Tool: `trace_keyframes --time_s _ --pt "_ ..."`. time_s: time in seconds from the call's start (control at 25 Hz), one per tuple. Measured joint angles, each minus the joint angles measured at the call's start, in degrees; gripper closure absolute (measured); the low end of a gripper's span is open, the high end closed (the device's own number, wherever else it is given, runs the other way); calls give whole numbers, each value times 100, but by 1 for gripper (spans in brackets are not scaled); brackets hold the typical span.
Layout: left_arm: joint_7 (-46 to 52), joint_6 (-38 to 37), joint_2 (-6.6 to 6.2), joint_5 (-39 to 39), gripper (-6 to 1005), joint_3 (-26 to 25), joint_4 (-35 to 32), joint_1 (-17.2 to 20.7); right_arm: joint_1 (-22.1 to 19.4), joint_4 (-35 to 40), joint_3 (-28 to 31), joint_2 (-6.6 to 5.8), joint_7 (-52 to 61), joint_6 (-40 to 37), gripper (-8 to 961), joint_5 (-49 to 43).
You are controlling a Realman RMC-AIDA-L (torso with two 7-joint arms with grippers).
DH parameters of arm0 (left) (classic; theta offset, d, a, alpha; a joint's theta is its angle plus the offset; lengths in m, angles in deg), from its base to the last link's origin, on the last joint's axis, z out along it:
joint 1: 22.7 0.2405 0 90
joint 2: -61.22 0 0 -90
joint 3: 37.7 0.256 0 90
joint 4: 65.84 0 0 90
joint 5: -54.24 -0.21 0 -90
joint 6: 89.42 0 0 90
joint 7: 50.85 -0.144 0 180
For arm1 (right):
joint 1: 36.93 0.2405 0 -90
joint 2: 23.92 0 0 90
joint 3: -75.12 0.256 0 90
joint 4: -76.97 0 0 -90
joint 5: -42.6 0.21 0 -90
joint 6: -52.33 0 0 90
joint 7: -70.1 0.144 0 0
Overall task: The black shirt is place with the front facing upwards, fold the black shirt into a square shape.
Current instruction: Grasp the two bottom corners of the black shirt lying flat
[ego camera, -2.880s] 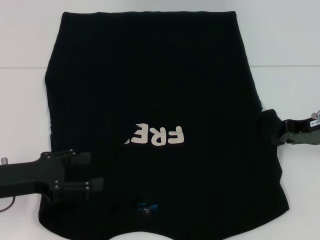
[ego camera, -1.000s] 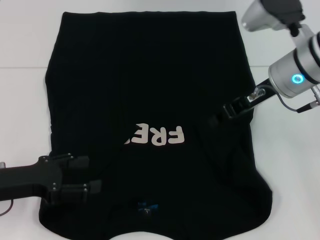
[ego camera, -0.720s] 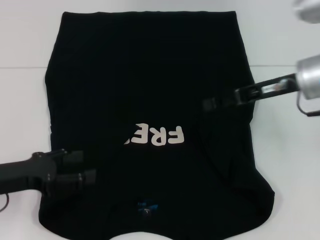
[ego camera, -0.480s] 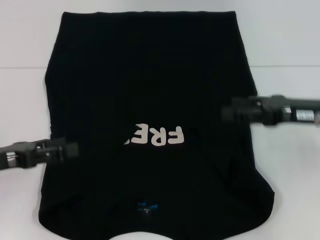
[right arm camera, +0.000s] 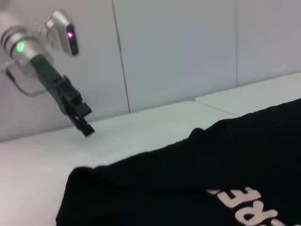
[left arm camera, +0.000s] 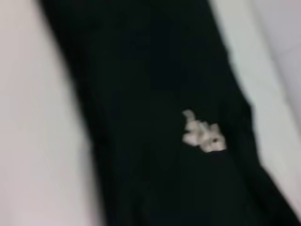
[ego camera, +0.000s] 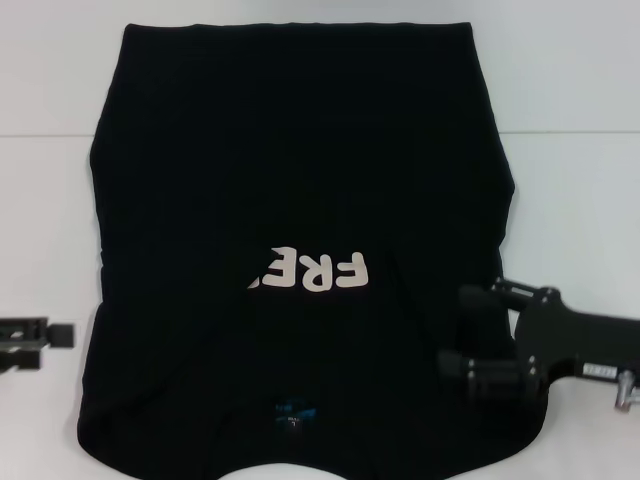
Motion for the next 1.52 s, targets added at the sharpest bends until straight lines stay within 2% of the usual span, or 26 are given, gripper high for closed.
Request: trace_keyframes --time_s 0.12,0.24,0.32,0.44,0.56,0.64,0.96,1.32,1.52 --pt "489 -177 -72 -529 123 8 -227 -139 1 -258 23 19 -310 149 7 -3" --pt "649 -312 -29 -942 123 216 -355 -321 7 -367 45 12 -410 294 6 15" --pt "716 -314 46 -1114 123 536 -410 -419 5 -389 49 10 -451 370 6 26" --pt "915 -200 253 -1409 123 1017 -717 -530 2 -401 72 10 -460 392 6 33" --pt "1005 -144 487 -1663 123 1116 -1149 -592 -7 -403 119 12 -450 348 6 41" --pt "1040 -135 594 -1771 122 1165 -1300 -614 -13 -405 151 13 -433 325 6 42" --pt "1037 -37 830 -1890 122 1280 -1305 -646 -27 -410 166 7 -426 306 6 46" --pt "996 128 966 -1889 121 1560 -1273 -693 -4 -411 165 9 -425 259 7 46" --pt "1020 184 952 -1903 121 1598 -1307 -689 -11 -411 165 6 -425 189 7 46"
